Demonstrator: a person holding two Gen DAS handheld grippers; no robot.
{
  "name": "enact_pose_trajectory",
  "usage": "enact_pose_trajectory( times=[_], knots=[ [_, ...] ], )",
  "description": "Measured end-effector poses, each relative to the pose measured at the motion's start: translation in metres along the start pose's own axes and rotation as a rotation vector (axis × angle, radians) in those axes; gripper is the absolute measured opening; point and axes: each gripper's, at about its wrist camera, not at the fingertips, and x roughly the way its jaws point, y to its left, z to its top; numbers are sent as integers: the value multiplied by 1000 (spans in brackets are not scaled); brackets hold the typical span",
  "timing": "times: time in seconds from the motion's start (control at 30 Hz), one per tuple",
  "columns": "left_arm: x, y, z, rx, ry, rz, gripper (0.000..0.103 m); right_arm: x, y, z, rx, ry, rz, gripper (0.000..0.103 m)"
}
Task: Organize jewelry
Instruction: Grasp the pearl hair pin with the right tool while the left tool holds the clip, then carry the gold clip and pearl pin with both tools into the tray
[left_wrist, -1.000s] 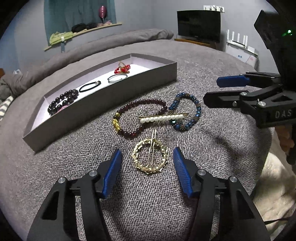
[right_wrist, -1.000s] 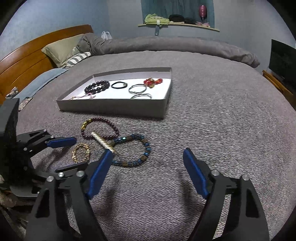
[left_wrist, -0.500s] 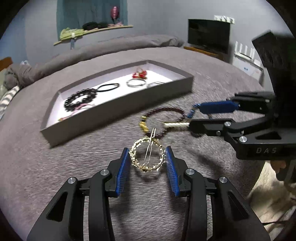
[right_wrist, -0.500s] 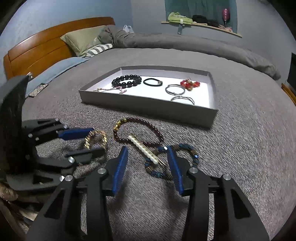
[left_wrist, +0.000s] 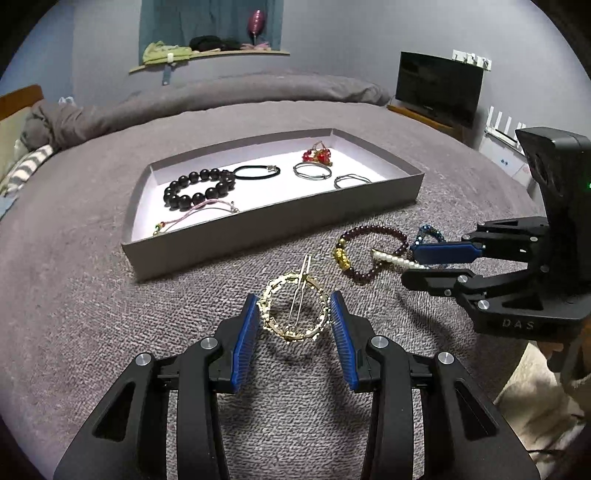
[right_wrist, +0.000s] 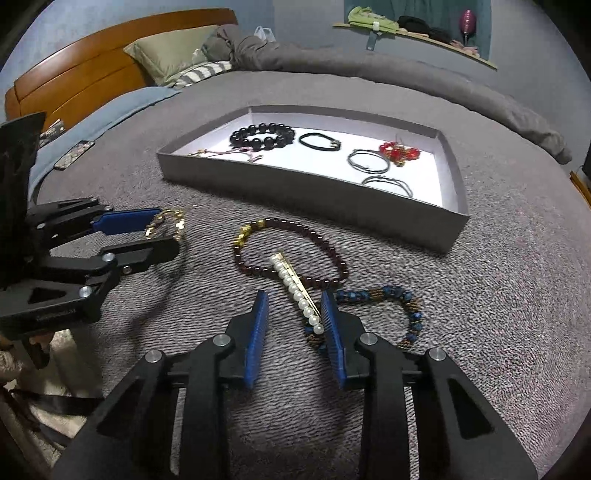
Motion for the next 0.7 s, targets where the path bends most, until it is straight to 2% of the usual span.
enact_pose_trajectory(
  times=[0.17, 0.33, 0.4, 0.5, 0.7],
  knots=[
    [0, 3, 0, -9, 0, -5, 41, 9, 4, 3, -26, 19, -31, 28],
    [-2, 7, 0, -13, 0, 2, 41, 11, 11, 2, -78, 40, -65, 20],
    [-2, 9, 0, -17, -1, 2, 41, 12, 13, 0, -94, 45, -73, 11],
    [-2, 11, 0, -27, 2, -5, 41, 8, 13, 0, -83, 24, -87, 8],
    [-8, 9, 3, -23, -15, -24, 41, -15, 2, 10, -13, -47, -53, 8]
  ],
)
